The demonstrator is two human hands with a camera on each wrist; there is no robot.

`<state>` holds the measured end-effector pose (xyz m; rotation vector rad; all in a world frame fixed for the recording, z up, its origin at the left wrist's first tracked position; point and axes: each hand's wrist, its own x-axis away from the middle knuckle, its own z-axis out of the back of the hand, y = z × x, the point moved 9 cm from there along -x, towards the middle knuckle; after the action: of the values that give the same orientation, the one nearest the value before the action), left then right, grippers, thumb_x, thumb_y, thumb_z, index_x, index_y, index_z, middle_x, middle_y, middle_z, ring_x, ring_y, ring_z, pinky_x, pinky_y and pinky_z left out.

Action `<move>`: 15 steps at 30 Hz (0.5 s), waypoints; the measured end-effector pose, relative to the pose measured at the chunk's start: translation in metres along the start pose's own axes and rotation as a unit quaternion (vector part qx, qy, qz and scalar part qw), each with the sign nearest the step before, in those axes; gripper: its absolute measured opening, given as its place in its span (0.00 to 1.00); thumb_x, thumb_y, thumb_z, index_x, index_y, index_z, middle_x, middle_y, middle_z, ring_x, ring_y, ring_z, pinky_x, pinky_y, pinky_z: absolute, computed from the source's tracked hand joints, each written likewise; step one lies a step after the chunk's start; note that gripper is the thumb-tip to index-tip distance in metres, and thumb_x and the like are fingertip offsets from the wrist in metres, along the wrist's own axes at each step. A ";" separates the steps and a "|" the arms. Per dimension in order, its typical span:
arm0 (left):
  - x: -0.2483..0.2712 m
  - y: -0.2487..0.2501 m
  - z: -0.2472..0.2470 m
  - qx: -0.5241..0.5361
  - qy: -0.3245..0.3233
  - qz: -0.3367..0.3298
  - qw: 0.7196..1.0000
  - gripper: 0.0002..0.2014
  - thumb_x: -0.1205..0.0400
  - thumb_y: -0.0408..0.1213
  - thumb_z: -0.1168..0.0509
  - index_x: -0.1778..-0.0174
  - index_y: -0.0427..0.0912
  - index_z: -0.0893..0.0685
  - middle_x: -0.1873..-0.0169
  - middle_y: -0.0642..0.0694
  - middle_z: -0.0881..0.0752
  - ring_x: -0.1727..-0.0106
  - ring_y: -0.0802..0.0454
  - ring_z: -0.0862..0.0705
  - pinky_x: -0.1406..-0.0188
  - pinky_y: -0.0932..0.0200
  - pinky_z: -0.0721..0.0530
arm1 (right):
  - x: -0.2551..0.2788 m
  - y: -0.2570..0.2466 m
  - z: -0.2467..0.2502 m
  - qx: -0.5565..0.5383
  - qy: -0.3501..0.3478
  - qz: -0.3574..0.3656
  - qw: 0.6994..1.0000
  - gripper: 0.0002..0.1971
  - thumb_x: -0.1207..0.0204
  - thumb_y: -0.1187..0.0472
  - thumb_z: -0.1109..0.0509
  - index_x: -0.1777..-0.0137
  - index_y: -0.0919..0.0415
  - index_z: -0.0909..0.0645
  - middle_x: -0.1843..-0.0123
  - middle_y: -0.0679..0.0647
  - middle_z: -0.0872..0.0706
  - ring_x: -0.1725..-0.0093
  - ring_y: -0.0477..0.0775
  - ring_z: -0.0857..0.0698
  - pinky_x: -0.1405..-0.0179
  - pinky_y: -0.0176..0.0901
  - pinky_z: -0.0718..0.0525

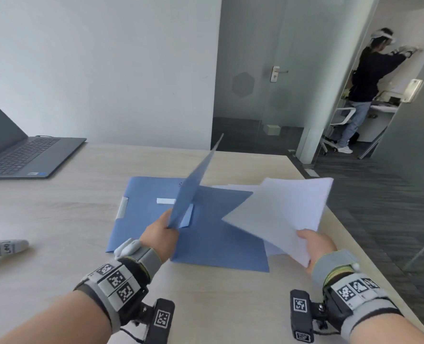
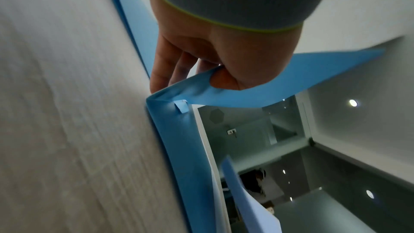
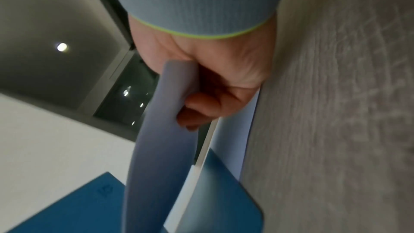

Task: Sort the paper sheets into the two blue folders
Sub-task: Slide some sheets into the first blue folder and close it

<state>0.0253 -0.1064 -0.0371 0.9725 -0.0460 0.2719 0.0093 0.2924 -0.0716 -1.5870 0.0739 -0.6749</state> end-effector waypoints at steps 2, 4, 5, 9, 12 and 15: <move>-0.001 -0.013 0.003 0.107 0.007 0.039 0.993 0.13 0.25 0.27 0.44 0.54 0.46 0.18 0.59 0.33 0.15 0.59 0.34 0.16 0.58 0.42 0.11 | 0.006 -0.001 -0.025 0.088 -0.056 0.030 0.994 0.12 0.26 0.66 0.30 0.43 0.68 0.18 0.59 0.61 0.15 0.58 0.64 0.15 0.57 0.53 0.17; 0.003 -0.022 0.004 0.191 0.007 0.064 0.980 0.16 0.29 0.28 0.43 0.48 0.39 0.17 0.51 0.30 0.13 0.50 0.30 0.11 0.51 0.29 0.09 | 0.015 -0.001 -0.047 0.149 -0.104 0.053 0.982 0.10 0.25 0.68 0.31 0.44 0.66 0.18 0.58 0.60 0.14 0.54 0.65 0.15 0.50 0.56 0.17; 0.004 -0.026 0.005 0.220 0.009 0.072 0.973 0.21 0.32 0.28 0.43 0.44 0.39 0.16 0.48 0.31 0.12 0.47 0.30 0.11 0.52 0.25 0.10 | 0.018 -0.001 -0.056 0.166 -0.121 0.062 0.977 0.07 0.22 0.69 0.33 0.46 0.64 0.18 0.58 0.59 0.14 0.55 0.64 0.15 0.51 0.54 0.18; 0.006 -0.035 0.009 0.258 0.017 0.074 0.963 0.24 0.24 0.22 0.47 0.38 0.42 0.15 0.45 0.31 0.12 0.46 0.27 0.11 0.55 0.22 0.11 | 0.023 0.002 -0.081 0.196 -0.154 0.065 0.966 0.08 0.21 0.70 0.35 0.50 0.60 0.17 0.56 0.61 0.13 0.55 0.65 0.14 0.52 0.52 0.17; 0.005 -0.037 0.008 0.245 0.019 0.079 0.966 0.25 0.22 0.19 0.49 0.36 0.41 0.15 0.44 0.31 0.12 0.46 0.27 0.12 0.54 0.22 0.11 | 0.026 0.003 -0.091 0.213 -0.160 0.064 0.962 0.08 0.21 0.69 0.35 0.47 0.61 0.16 0.51 0.65 0.11 0.50 0.70 0.12 0.46 0.58 0.15; 0.009 -0.037 0.008 0.252 0.018 0.083 0.964 0.26 0.23 0.21 0.49 0.36 0.42 0.15 0.44 0.32 0.12 0.46 0.27 0.12 0.56 0.22 0.10 | 0.028 0.005 -0.100 0.203 -0.168 0.064 0.962 0.08 0.21 0.69 0.36 0.48 0.61 0.16 0.53 0.64 0.11 0.53 0.68 0.12 0.51 0.54 0.15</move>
<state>0.0439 -0.1310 -0.0608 1.4726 -0.0248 0.4696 -0.0118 0.1906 -0.0678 -1.2649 -0.2016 -0.2875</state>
